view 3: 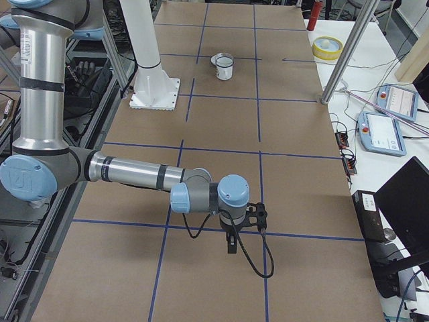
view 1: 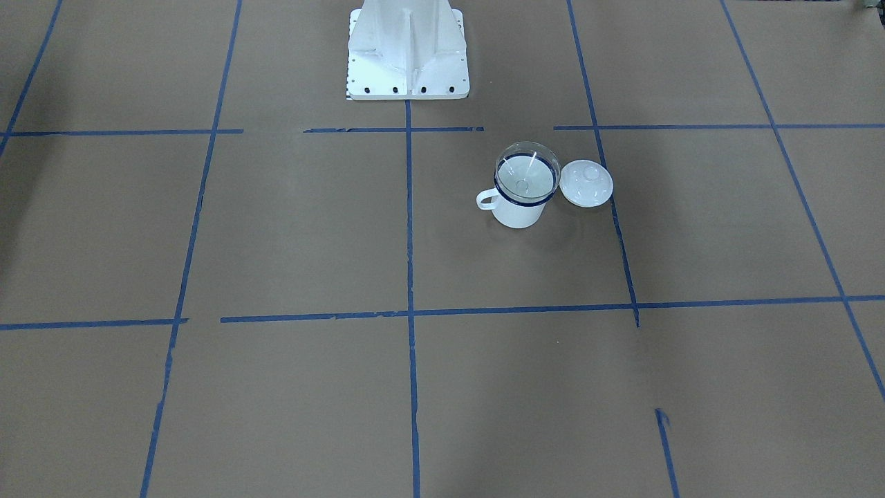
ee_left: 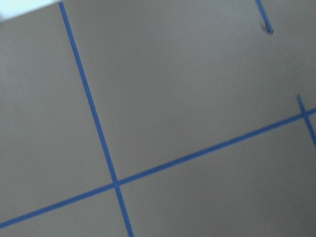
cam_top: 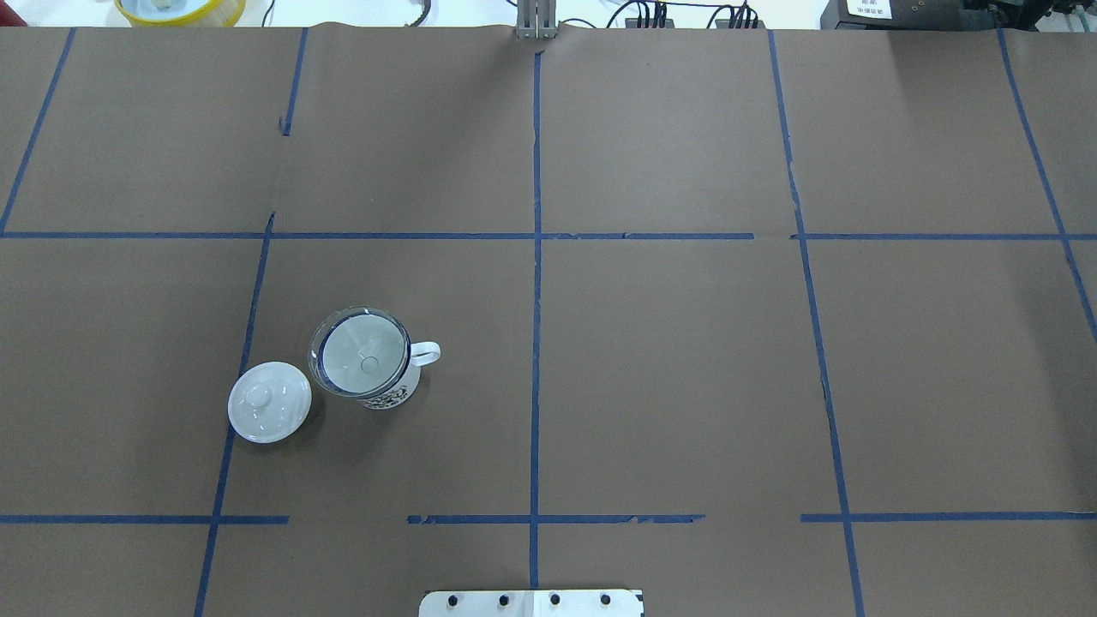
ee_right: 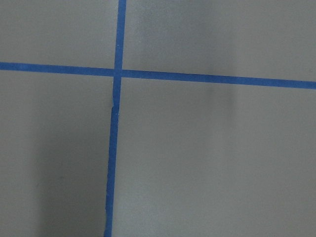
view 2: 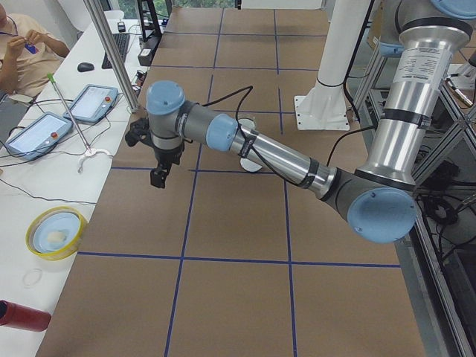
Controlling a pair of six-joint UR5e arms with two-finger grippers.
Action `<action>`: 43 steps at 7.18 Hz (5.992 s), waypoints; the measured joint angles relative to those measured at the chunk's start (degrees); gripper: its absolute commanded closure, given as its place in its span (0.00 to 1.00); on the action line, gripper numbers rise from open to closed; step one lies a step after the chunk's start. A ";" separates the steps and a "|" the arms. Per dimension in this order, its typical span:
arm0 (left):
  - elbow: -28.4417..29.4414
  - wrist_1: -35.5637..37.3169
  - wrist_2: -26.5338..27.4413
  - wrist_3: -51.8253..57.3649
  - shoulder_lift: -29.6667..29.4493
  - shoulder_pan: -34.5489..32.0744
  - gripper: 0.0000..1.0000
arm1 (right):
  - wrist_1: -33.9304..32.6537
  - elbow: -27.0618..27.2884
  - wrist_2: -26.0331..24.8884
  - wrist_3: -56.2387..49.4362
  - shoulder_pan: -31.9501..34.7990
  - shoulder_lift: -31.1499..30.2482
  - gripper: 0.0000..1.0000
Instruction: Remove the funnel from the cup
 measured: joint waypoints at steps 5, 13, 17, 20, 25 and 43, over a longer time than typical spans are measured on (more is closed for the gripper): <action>-5.33 -11.75 6.75 -38.00 -3.10 24.98 0.00 | 0.00 0.00 0.00 0.00 0.00 0.00 0.00; -5.96 0.24 28.12 -68.71 -13.27 55.21 0.28 | 0.00 0.00 0.00 0.00 0.00 0.00 0.00; -4.41 3.18 28.31 -69.28 -15.46 56.15 1.00 | 0.00 0.00 0.00 0.00 0.00 0.00 0.00; -5.63 5.34 28.34 -69.27 -16.08 56.08 1.00 | 0.00 0.00 0.00 0.00 0.00 0.00 0.00; -18.58 12.27 30.80 -79.38 -17.40 47.29 1.00 | 0.00 0.00 0.00 0.00 0.00 0.00 0.00; 20.72 -49.04 59.60 -104.77 -13.23 44.86 0.00 | 0.00 0.00 0.00 0.00 0.00 0.00 0.00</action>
